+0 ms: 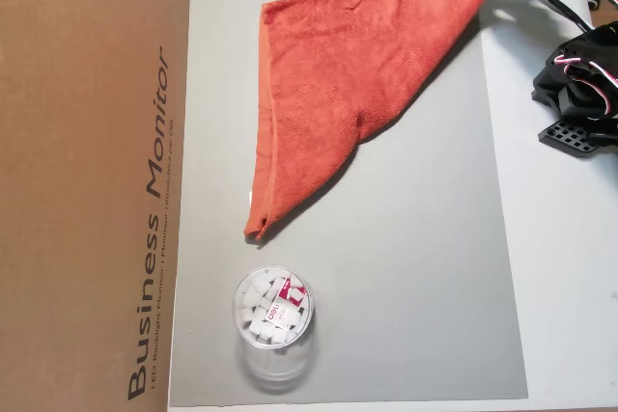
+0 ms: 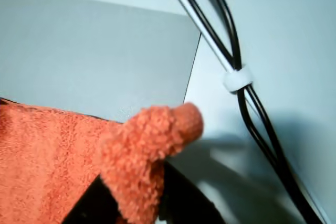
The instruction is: Fold the blanket.
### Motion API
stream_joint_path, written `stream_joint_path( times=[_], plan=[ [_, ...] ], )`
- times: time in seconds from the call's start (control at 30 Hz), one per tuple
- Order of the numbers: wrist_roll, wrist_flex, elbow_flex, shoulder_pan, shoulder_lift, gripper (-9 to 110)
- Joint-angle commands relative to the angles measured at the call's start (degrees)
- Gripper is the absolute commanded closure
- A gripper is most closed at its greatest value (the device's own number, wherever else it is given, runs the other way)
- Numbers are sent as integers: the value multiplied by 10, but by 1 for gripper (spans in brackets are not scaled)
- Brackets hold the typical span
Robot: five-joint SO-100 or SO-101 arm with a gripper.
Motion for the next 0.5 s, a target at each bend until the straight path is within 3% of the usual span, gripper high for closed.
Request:
stream_joint_path(
  times=[0.0, 0.47],
  plan=[
    [3, -1, -16, 5, 61, 102],
    [4, -8, -16, -13, 229, 102]
  ],
)
